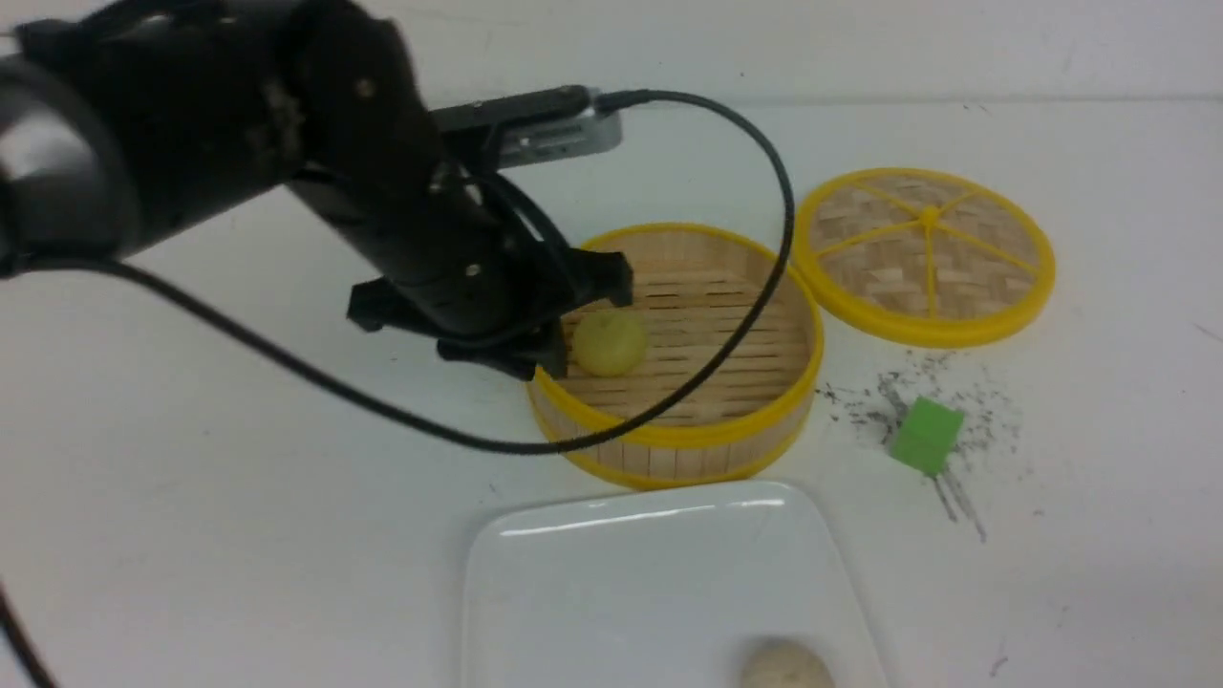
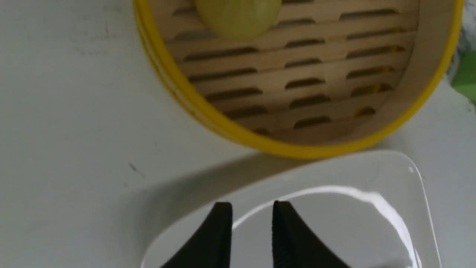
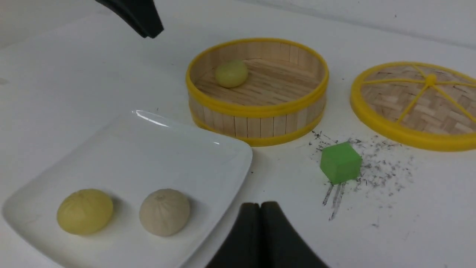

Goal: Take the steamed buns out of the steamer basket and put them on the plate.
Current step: Use the left arm to grab the steamed stuffed bun that is closest to it

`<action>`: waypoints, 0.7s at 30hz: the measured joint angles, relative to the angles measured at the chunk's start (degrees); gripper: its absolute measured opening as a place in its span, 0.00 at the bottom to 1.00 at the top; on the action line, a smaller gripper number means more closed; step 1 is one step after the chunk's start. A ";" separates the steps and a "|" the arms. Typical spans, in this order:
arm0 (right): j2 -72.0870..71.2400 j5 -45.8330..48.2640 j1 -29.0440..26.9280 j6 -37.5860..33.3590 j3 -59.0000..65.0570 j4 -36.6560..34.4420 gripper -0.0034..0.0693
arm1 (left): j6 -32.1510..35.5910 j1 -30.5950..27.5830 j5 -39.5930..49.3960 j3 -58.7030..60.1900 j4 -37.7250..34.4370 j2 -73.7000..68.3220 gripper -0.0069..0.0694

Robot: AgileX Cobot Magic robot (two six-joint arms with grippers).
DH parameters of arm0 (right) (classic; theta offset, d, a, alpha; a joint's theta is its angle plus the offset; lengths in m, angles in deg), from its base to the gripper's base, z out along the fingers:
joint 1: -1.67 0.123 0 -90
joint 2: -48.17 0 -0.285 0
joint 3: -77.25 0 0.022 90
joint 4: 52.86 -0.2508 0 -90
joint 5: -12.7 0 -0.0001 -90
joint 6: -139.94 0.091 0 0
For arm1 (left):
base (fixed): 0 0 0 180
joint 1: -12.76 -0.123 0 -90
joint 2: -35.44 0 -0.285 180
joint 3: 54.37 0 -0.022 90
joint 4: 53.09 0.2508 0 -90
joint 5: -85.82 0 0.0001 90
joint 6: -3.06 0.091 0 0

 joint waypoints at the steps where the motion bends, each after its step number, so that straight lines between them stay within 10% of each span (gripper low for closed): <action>1: 0.06 0.00 0.00 0.00 0.00 0.10 0.03 | -0.23 0.00 0.00 -0.41 0.40 -0.34 0.40; 9: 1.72 -0.21 0.00 0.21 0.05 0.22 0.04 | -2.24 0.85 0.90 -15.53 3.72 -14.91 0.60; 21: 1.72 -0.23 0.00 0.21 0.05 0.22 0.05 | -2.12 0.91 0.41 -21.55 5.31 -26.69 0.51</action>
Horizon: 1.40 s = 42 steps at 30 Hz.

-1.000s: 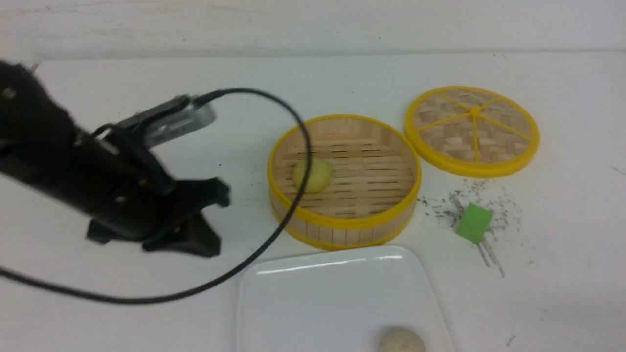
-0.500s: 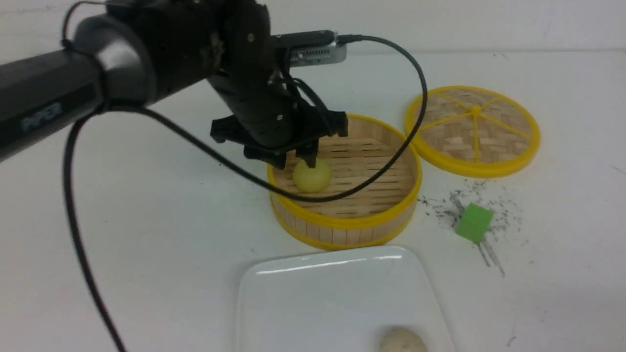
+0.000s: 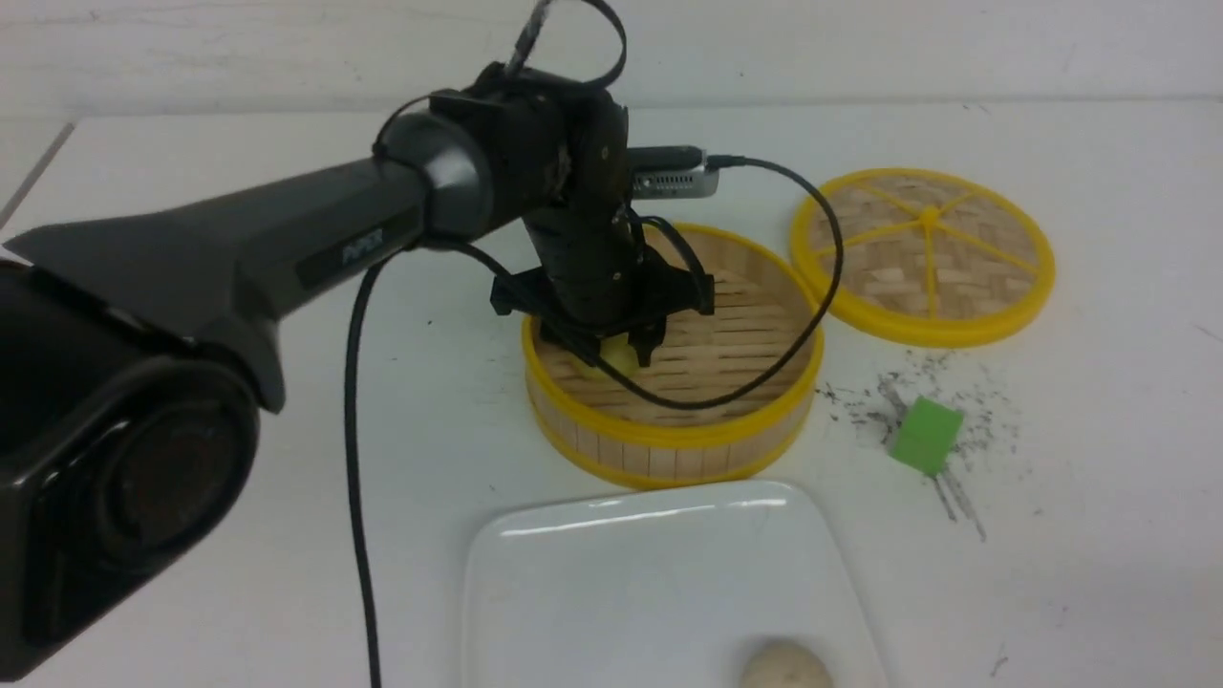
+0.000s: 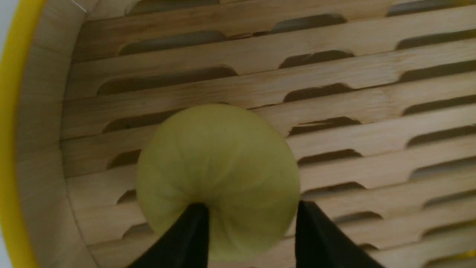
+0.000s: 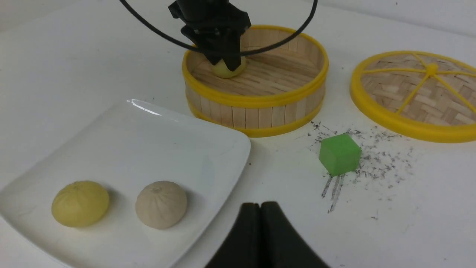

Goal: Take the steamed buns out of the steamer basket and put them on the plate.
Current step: Use the left arm to grab the steamed stuffed bun that is closest to it, then use the left arm to put the steamed stuffed bun into the plate

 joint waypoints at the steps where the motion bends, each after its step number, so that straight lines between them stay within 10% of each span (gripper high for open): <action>1: 0.00 0.00 0.00 0.00 0.00 0.00 0.05 | 0.00 0.00 0.00 -0.04 0.55 -0.37 0.45; 8: 0.00 0.00 0.00 0.05 0.00 0.13 0.05 | 0.15 0.00 1.26 -0.17 0.51 0.57 0.12; 23: 0.00 0.00 0.00 0.11 0.00 0.07 0.06 | 4.97 0.08 19.74 0.74 -1.59 27.60 0.12; 42: 0.00 0.00 0.00 0.83 0.00 0.12 0.10 | -10.03 18.18 7.74 27.24 5.24 18.05 0.16</action>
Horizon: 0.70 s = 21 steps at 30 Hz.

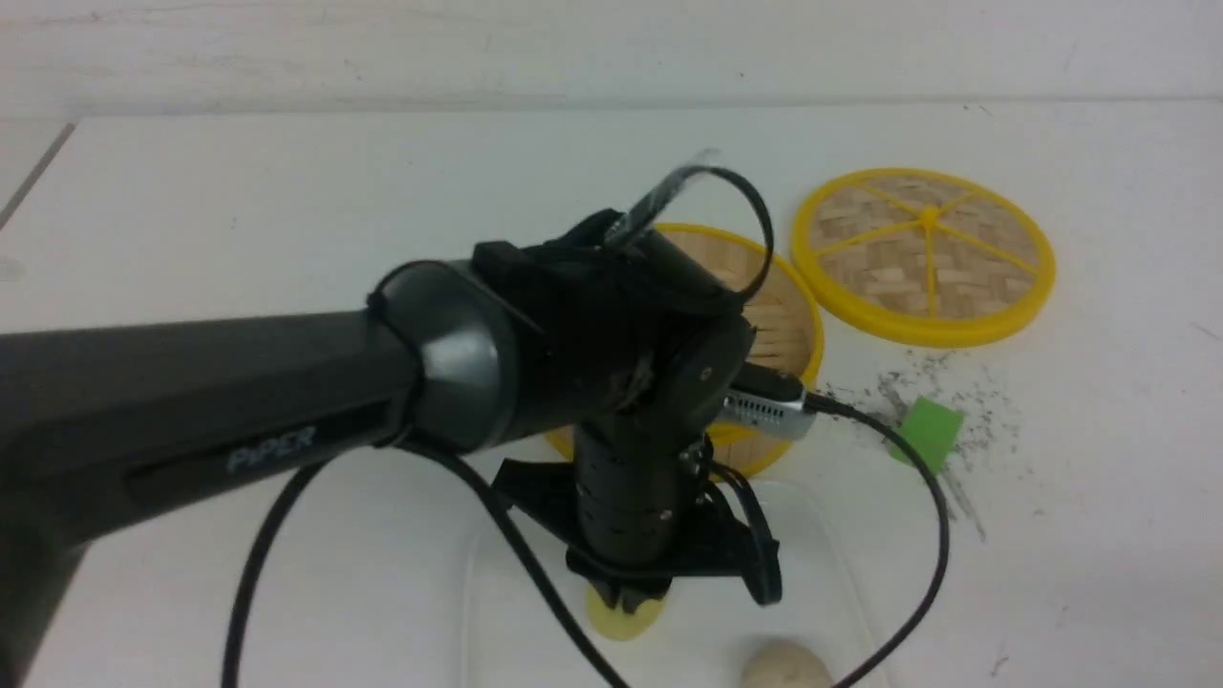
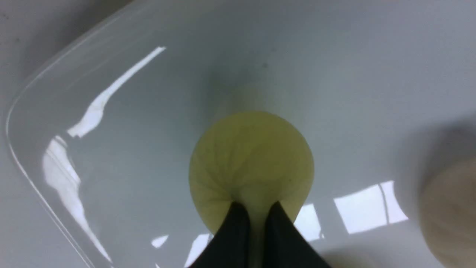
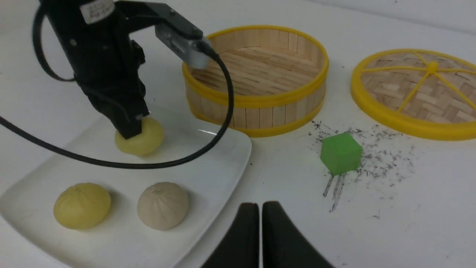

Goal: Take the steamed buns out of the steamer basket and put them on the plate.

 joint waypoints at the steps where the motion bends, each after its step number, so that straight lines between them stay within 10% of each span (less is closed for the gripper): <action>1: 0.00 0.00 0.00 0.00 0.00 0.00 0.10 | -0.93 0.00 -0.16 0.00 0.65 -0.55 0.17; 14: 0.05 1.23 0.00 0.21 -2.70 -2.14 0.04 | 4.44 0.00 2.68 -5.14 0.89 1.50 0.64; 21: 4.25 1.53 0.00 4.22 -4.07 -2.19 0.03 | 5.62 0.00 10.50 -15.19 9.76 2.30 0.46</action>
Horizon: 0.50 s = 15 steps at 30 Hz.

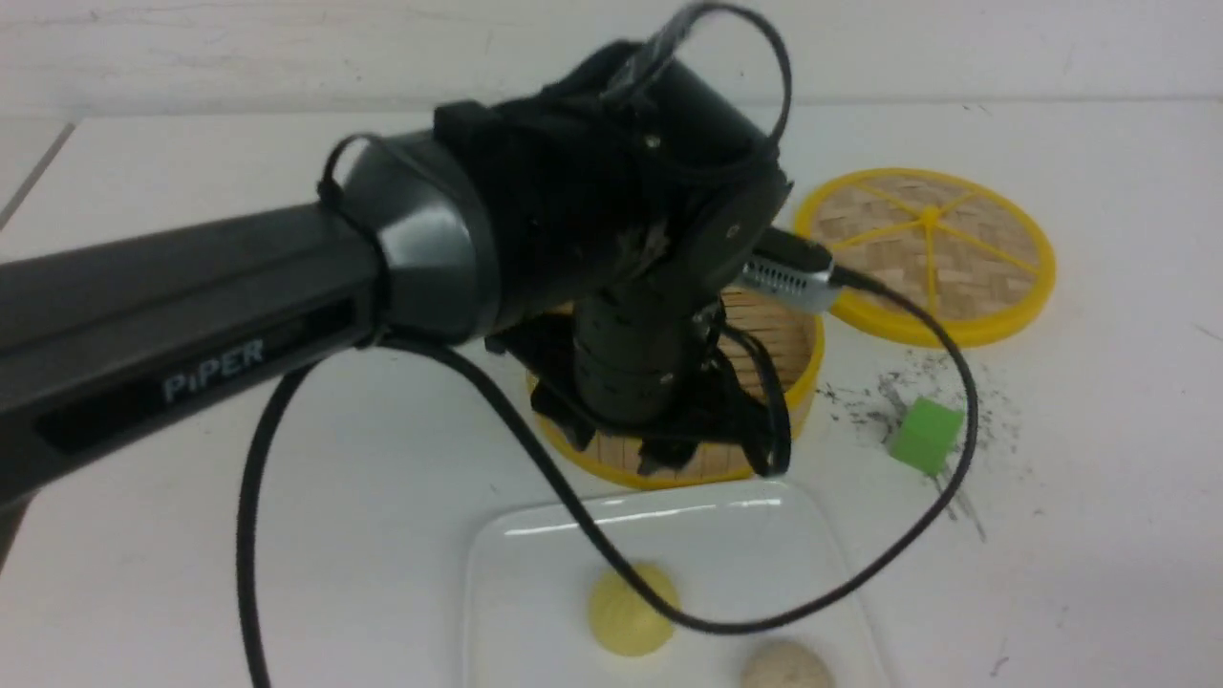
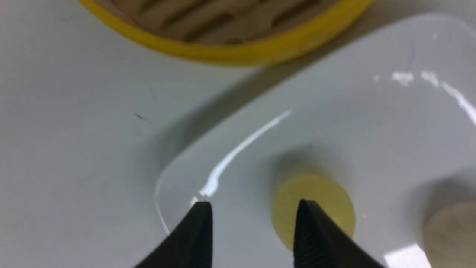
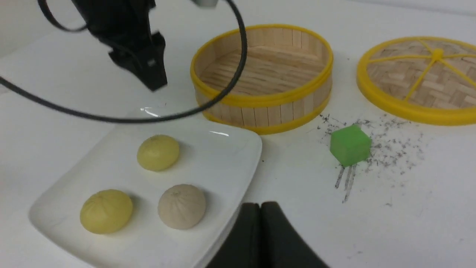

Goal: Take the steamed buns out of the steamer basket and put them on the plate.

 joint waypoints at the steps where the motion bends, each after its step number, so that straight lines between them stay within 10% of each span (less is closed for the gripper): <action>1: 1.54 -3.32 0.00 0.74 0.64 0.00 0.03 | 1.01 0.00 0.30 -1.44 0.56 0.39 0.36; 6: 7.65 -23.66 0.00 -0.79 5.48 0.92 0.04 | 5.07 0.00 0.88 -4.32 -0.87 1.12 0.11; 15: 15.00 -31.92 0.00 -2.06 9.70 3.81 0.05 | 8.40 0.01 1.32 -4.39 -3.20 1.15 0.09</action>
